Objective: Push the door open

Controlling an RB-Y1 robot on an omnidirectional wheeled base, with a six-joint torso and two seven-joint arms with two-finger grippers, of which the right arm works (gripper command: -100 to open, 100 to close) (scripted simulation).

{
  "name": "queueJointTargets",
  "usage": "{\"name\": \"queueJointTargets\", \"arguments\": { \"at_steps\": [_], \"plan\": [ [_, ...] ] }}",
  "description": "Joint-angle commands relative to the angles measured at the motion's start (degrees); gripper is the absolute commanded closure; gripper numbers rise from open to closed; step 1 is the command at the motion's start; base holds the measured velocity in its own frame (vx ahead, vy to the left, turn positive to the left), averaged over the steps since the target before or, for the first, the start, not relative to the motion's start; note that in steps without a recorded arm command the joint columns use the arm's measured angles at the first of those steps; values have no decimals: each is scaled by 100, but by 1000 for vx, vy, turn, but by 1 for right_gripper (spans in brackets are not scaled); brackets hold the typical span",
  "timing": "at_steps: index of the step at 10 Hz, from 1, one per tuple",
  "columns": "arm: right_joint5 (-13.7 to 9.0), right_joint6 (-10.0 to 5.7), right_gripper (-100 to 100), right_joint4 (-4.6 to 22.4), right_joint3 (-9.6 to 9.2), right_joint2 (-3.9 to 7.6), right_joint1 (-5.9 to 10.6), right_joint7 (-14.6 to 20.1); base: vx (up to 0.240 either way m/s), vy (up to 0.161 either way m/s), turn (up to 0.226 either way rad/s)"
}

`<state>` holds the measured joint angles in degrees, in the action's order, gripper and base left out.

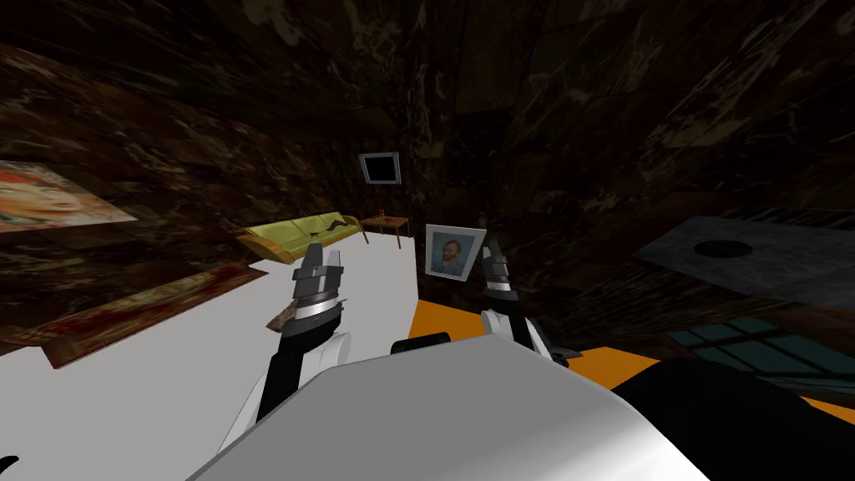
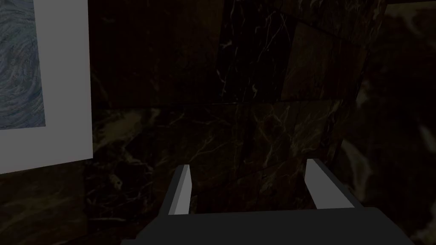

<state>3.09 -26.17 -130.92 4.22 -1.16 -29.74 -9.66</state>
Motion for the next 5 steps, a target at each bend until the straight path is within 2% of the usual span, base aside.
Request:
{"name": "queueJointTargets", "arguments": {
  "at_steps": [1, 2, 5],
  "plan": [
    [16, -55, -100, 18, 43, 115, 119, 50, 31, 72, 55],
    [18, -63, -100, 21, 49, 130, 134, 57, 38, 173, 42],
    [45, -159, -100, 54, 125, 326, 340, 145, 69, 167, 38]
  ]
}}
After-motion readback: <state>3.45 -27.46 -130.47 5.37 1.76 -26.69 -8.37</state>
